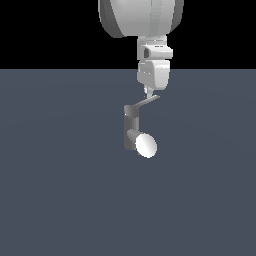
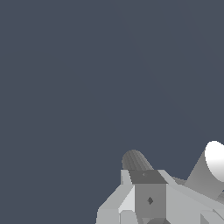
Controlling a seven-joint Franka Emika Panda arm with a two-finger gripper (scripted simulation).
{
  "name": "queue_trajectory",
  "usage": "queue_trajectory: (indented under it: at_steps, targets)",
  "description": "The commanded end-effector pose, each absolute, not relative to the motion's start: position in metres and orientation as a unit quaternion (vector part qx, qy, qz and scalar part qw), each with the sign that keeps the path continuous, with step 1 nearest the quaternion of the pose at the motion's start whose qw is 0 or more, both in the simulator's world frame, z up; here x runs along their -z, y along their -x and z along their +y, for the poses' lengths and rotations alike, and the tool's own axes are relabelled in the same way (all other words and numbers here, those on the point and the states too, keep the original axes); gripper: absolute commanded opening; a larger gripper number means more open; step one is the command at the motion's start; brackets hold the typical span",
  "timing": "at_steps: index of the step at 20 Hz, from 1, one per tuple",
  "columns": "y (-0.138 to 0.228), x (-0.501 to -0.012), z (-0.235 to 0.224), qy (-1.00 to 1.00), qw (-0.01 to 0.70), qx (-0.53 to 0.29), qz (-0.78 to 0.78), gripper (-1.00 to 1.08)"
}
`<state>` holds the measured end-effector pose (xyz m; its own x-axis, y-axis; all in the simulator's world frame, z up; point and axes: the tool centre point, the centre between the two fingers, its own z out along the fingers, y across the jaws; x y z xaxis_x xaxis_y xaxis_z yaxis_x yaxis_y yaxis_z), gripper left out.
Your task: Turn on the faucet by rotating a designated handle.
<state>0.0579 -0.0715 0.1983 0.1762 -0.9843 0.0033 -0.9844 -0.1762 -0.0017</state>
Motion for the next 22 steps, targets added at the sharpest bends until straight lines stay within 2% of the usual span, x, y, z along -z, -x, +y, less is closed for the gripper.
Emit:
queue_trajectory:
  at_steps: [1, 14, 22]
  targets:
    - [-0.063, -0.190, -0.079, -0.754, 0.001, -0.001, -0.656, -1.00]
    - [-0.069, -0.182, -0.088, -0.740, 0.000, 0.000, -0.673, -1.00]
    - [-0.045, -0.182, -0.093, -0.740, 0.000, 0.000, -0.673, -1.00]
